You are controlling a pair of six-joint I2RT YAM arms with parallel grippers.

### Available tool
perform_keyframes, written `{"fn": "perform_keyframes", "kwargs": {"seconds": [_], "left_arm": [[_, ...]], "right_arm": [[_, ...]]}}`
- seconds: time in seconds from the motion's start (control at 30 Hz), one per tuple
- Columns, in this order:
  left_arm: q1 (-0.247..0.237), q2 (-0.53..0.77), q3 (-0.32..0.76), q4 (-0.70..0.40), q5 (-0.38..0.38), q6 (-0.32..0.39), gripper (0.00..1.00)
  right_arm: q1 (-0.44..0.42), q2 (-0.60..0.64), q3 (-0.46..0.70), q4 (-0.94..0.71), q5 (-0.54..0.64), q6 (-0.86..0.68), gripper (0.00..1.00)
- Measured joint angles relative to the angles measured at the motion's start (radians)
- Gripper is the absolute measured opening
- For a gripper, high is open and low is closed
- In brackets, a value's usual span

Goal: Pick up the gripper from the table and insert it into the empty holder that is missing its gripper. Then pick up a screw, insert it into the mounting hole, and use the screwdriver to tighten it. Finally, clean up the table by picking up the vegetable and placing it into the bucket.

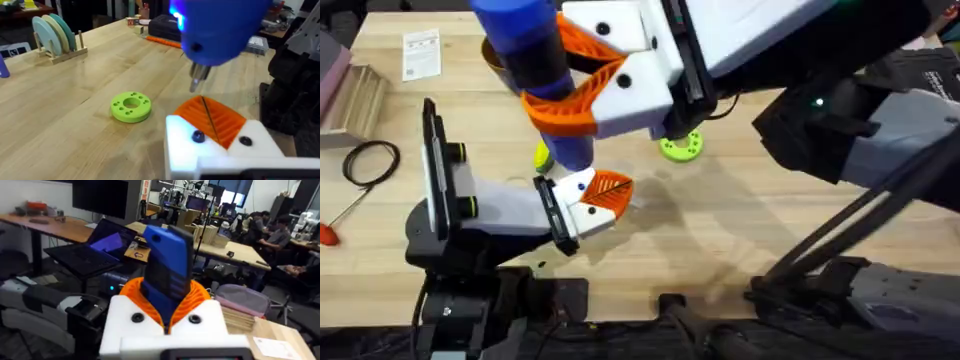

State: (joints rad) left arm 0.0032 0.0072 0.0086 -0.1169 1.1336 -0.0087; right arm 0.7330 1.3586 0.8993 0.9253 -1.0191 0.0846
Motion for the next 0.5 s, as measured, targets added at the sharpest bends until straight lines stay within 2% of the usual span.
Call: {"fn": "perform_keyframes", "kwargs": {"seconds": [0.5], "left_arm": [[0.000,0.000,0.000,0.000,0.000,0.000,0.004]], "right_arm": [[0.000,0.000,0.000,-0.101,-0.030,-0.060,0.024]]}}
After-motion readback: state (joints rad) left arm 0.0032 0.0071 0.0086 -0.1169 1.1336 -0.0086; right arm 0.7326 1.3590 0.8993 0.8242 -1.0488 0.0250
